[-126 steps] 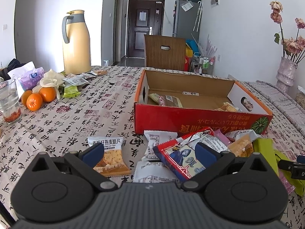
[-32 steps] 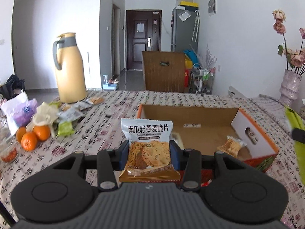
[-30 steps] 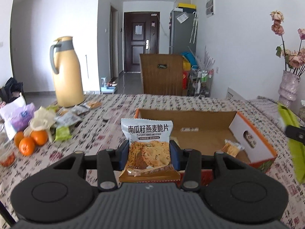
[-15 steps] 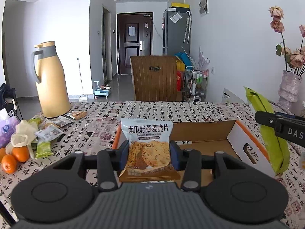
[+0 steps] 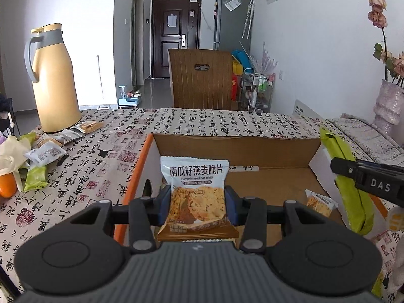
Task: Organize snacks
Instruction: 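Carry both snacks over the cardboard box and open both tools to drop them, then withdraw both open tools from the box back to the snack pile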
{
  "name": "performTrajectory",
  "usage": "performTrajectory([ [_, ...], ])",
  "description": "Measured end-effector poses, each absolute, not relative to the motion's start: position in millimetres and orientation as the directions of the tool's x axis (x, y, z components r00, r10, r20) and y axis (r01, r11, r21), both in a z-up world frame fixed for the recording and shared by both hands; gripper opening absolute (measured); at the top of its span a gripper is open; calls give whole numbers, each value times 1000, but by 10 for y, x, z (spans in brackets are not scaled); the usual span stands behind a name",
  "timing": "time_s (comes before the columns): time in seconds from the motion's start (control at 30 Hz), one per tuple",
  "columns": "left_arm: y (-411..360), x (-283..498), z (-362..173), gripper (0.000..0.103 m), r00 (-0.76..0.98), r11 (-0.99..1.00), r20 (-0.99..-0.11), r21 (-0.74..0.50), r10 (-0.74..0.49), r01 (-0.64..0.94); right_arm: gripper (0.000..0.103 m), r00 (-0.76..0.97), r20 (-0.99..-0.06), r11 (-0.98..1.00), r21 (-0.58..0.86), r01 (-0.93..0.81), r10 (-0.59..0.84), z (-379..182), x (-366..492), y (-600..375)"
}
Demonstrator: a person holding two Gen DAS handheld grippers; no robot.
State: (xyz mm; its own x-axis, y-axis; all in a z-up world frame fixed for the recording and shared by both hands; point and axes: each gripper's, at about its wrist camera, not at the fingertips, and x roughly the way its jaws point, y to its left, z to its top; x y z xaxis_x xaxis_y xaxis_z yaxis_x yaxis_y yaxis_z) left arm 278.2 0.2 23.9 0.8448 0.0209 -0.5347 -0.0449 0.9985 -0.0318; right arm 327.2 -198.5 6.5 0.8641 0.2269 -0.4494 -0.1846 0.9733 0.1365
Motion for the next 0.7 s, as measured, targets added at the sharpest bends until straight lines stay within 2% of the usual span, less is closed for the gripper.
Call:
performTrajectory([
  [0.3,-47,2762,165,47,839,999,-544,-25,4,-21,36,851,-472,973,143,-184,230,15,3241,-1964],
  [0.33,-51,2748,171,51,842,999,-539,-26,2,-19,36,854,-468,973,142,-183,229,27,3232,-1966],
  [0.37,-47,2736,181,61,845,999,-534,-29,1,-20,37,856,-464,973,142,-184,229,37,3220,-1969],
  [0.43,-24,2697,207,78,857,999,-515,-34,13,-35,49,859,-453,971,152,-186,236,63,3202,-1993],
  [0.5,-5,2655,240,88,869,998,-495,-43,15,-42,71,867,-439,970,158,-185,237,89,3159,-2008],
  [0.53,-1,2640,257,92,873,998,-487,-48,12,-41,76,870,-432,970,162,-184,237,101,3140,-2017],
  [0.57,-2,2626,268,103,877,998,-481,-49,14,-43,84,874,-425,969,165,-182,237,116,3122,-2029],
  [0.7,-26,2574,304,103,890,998,-456,-46,14,-40,102,886,-400,968,179,-174,233,161,3056,-2052],
])
